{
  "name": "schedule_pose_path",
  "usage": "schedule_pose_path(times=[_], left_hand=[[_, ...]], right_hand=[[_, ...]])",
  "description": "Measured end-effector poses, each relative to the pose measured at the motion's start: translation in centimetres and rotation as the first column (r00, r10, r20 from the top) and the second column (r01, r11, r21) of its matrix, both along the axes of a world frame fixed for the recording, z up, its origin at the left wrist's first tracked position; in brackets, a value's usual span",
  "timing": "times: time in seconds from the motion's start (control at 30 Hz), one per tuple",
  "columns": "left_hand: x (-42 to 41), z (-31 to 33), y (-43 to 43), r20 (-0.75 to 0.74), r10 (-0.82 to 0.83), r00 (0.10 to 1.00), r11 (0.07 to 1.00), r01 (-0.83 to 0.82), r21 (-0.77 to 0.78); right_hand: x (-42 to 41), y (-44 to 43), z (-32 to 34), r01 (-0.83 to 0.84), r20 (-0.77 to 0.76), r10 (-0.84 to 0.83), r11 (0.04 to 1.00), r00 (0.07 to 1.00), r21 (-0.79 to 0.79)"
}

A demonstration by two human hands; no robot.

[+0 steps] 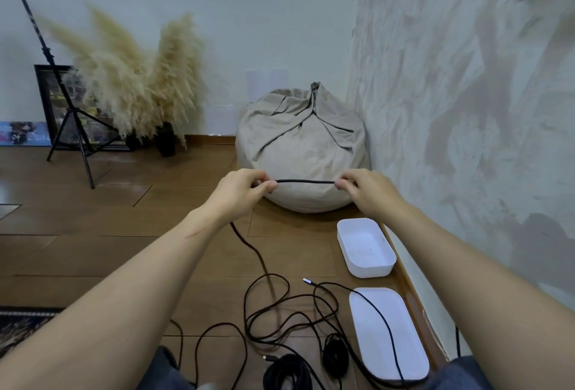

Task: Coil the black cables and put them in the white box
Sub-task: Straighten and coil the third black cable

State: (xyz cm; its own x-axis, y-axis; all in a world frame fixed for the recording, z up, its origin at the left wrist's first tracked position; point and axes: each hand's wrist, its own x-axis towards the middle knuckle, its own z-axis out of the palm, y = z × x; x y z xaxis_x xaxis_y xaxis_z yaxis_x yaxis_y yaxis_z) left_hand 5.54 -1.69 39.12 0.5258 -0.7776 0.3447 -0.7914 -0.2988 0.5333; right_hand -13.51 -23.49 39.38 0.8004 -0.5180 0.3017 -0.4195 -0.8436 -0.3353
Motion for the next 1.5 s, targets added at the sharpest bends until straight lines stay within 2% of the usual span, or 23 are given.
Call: schedule_pose_path(times=[0.1, 0.2, 0.4, 0.6, 0.77, 0.93, 1.0, 1.13, 1.3, 1.5], left_hand=[[-1.0, -0.1, -0.8, -0.020, -0.034, 0.999, 0.999, 0.034, -0.003], [-2.2, 0.1, -1.8, -0.047, -0.072, 0.996, 0.997, 0.070, -0.027], [-2.0, -0.1, -1.5, -0.065, -0.049, 0.997, 0.999, 0.048, -0.017], [-2.6, -0.2, -2.0, -0.086, -0.081, 0.993, 0.997, 0.079, -0.020], [-1.0, -0.5, -0.7, -0.127, -0.020, 0.992, 0.999, 0.016, -0.028], [-2.4, -0.2, -1.6, -0.184, -0.105, 0.977, 0.994, 0.097, -0.057], [-2.4, -0.1, -1.7, -0.212, -0.114, 0.970, 0.992, 0.100, -0.075], [-1.6, -0.7, -1.1, -0.223, -0.078, 0.972, 0.996, 0.065, -0.064], [-2.5, -0.8, -1.8, -0.257, -0.138, 0.956, 0.990, 0.129, -0.054], [-2.3, -1.0, -1.6, -0.334, -0.131, 0.934, 0.991, 0.111, -0.078]], right_hand=[[0.7, 1.6, -0.3, -0.146, -0.038, 0.146, 0.989, 0.989, 0.006], [2.0, 3.5, 0.5, -0.244, 0.000, 0.244, 0.970, 0.970, 0.006], [0.2, 0.5, -0.2, -0.043, 0.011, 0.043, 0.999, 0.999, 0.017], [1.3, 3.3, 1.2, -0.204, 0.059, 0.204, 0.979, 0.977, -0.005], [-0.2, 0.5, 0.6, -0.011, 0.114, 0.007, 0.999, 0.994, 0.035], [1.0, 3.1, 1.7, -0.199, 0.110, 0.198, 0.980, 0.974, 0.000], [1.2, 3.0, 1.9, -0.166, 0.120, 0.170, 0.985, 0.978, -0.041], [-0.2, 0.8, 1.0, -0.036, 0.074, 0.037, 0.999, 0.997, -0.006], [1.0, 2.9, 1.2, -0.230, 0.036, 0.229, 0.972, 0.973, 0.043], [0.6, 1.7, 1.2, -0.139, 0.100, 0.137, 0.990, 0.985, 0.014]])
